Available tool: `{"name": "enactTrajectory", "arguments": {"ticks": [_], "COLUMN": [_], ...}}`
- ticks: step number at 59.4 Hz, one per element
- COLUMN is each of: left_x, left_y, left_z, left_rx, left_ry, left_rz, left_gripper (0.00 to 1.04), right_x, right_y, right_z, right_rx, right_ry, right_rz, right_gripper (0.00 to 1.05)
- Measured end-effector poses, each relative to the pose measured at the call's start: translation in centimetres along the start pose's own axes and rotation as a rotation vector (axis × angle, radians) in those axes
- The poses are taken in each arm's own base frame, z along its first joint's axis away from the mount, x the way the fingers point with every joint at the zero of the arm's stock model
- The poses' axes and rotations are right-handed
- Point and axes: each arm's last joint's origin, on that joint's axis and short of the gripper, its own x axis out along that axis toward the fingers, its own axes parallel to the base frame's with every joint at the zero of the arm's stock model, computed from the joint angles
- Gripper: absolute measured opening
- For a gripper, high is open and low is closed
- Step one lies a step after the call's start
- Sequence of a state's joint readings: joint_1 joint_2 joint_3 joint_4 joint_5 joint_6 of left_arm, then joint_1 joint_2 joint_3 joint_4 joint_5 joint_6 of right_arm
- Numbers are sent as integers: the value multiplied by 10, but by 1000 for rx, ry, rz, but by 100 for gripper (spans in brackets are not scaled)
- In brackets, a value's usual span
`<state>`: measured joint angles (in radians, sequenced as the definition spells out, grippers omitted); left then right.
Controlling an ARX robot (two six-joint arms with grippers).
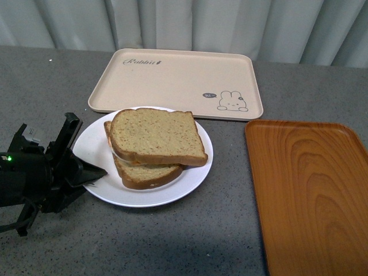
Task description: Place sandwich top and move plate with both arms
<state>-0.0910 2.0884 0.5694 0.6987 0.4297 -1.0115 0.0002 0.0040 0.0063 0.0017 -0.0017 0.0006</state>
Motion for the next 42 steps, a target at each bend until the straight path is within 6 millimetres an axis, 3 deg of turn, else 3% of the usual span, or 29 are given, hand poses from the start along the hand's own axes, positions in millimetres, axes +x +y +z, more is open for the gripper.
{"name": "enactTrajectory", "arguments": {"ticks": [19, 33, 42], "left_x": [-34, -56, -43], "left_y": [25, -3, -19], "left_z": [-3, 9, 19], "left_rx": [-124, -146, -150], "left_ry": [-74, -138, -146], "left_rz": [-121, -323, -283], "left_gripper": [5, 5, 5], "right_x": [0, 0, 0], "right_y": [0, 0, 0], "right_z": [0, 0, 0], "right_rx": [0, 0, 0], "right_ry": [0, 0, 0], "right_rz": [0, 0, 0], "right_gripper": [96, 96, 96]}}
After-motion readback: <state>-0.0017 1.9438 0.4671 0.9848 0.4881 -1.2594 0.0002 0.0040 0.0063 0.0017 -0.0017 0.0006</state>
